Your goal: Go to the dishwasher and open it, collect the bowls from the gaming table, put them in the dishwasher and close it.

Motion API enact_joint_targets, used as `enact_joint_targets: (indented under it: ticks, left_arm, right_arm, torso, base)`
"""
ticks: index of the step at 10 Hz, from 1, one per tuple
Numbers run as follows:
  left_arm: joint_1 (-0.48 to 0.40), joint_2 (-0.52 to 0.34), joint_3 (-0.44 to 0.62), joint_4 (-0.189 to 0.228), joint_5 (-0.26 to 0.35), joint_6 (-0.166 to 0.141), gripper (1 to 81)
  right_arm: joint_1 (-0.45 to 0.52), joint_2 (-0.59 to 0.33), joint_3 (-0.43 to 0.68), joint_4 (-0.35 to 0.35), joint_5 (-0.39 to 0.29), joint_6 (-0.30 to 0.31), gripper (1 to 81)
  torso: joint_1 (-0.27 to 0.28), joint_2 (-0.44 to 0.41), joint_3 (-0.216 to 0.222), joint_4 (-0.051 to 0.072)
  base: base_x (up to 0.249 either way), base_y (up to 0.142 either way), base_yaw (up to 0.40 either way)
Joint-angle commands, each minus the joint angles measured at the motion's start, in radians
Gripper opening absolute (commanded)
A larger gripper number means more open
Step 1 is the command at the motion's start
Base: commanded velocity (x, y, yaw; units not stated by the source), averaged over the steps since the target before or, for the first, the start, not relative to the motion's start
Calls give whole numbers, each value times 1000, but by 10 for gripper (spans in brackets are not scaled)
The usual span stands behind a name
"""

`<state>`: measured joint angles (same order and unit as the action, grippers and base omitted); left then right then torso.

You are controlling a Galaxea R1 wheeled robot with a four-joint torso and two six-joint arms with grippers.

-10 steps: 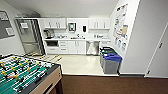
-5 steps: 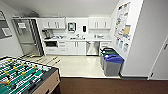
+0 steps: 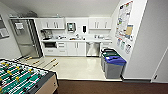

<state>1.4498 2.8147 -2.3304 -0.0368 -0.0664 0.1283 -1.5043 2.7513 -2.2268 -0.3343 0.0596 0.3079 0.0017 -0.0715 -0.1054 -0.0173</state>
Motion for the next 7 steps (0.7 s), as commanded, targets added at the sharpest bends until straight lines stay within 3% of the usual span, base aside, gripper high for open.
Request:
enact_joint_targets:
  ticks: [1,7]
  left_arm:
    - [-51,-12,14,9,50,5,811]
    - [-50,-13,13,8,46,4,811]
  right_arm:
    - [51,-11,15,-12,-38,2,811]
    - [52,-13,13,-14,-40,2,811]
  torso:
    - [0,0,0,0]
    - [0,0,0,0]
  base:
    - [222,0,0]
    - [227,0,0]
